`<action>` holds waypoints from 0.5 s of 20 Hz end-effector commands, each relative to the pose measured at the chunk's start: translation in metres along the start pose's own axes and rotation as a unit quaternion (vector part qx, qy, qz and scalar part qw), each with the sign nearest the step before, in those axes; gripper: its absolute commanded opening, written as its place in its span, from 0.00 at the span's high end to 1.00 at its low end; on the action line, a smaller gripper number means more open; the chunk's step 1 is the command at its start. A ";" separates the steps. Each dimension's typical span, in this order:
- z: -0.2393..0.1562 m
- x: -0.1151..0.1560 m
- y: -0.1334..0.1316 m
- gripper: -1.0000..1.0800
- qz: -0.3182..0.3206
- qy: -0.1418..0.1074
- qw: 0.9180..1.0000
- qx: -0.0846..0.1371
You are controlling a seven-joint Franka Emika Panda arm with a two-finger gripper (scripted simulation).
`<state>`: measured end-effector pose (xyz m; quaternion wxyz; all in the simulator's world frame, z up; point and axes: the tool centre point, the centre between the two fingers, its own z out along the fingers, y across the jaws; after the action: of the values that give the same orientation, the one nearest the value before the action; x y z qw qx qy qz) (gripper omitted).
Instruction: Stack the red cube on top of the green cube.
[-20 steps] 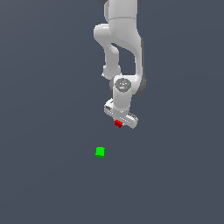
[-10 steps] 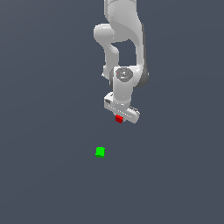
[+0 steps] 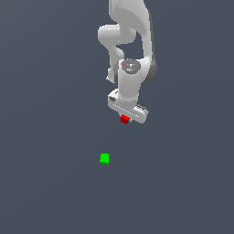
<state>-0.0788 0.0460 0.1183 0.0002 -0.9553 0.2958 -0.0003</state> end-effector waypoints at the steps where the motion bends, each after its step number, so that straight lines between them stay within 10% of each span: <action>1: -0.003 0.000 0.000 1.00 0.000 0.000 1.000 0.000; 10: -0.001 0.004 -0.001 1.00 0.000 0.000 1.000 0.000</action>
<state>-0.0767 0.0452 0.1195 -0.0001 -0.9553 0.2956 0.0003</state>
